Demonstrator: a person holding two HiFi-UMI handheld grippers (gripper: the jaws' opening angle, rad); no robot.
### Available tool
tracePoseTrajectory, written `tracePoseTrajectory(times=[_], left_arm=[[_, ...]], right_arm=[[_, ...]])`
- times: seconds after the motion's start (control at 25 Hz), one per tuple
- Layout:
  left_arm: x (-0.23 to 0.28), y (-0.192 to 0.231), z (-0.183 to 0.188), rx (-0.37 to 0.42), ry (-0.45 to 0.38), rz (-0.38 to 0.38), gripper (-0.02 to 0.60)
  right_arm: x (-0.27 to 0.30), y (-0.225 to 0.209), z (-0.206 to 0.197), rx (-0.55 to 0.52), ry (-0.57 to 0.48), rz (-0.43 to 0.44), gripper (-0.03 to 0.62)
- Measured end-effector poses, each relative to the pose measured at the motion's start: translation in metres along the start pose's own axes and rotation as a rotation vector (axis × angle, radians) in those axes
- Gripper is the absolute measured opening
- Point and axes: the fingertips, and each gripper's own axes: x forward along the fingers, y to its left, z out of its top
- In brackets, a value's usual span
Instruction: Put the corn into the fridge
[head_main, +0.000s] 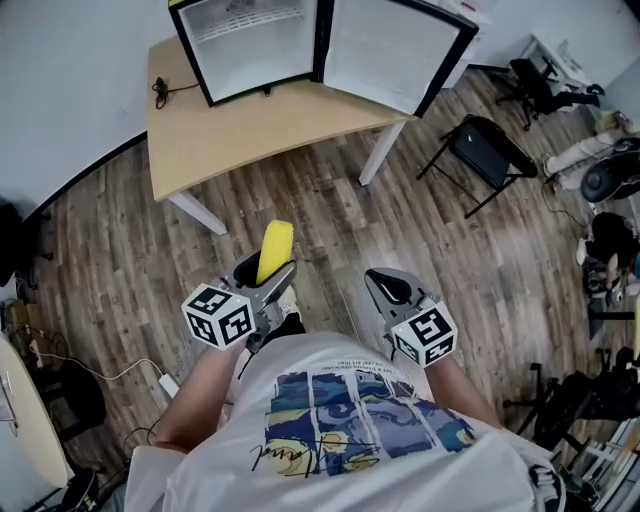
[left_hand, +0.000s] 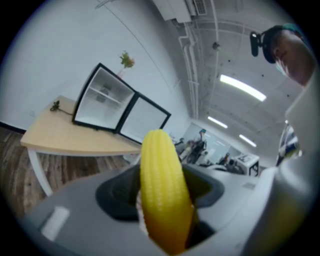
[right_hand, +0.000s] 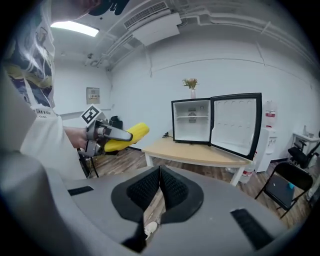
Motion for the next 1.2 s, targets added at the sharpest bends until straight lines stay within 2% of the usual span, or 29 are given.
tracePoseTrajectory(times=[0.12,0.32,0.64,0.88,1.2], left_arm=[[0.016,0.028,0.033,0.029,0.001,-0.015,0.262],[0.027,0.083,0.070,0.068,0.012,0.003,0.262],[0.054,0.155,0.125,0.112,0.015,0.080,0.262],[0.099,0.195,0.176,0.162,0.005,0.149,0.262],[0.179,0.249,0.266,0.202,-0.024,0.279,0.262]], right_arm=[[0.035,-0.017,0.019,-0.014,0.023,-0.007,0.012],[0.091,-0.028,0.051,-0.032,0.017,-0.009,0.014],[0.144,-0.048,0.077,-0.040,0.031,0.025,0.014],[0.182,-0.091,0.093,-0.043,0.021,0.073,0.014],[0.235,-0.183,0.138,-0.112,-0.002,0.180,0.014]])
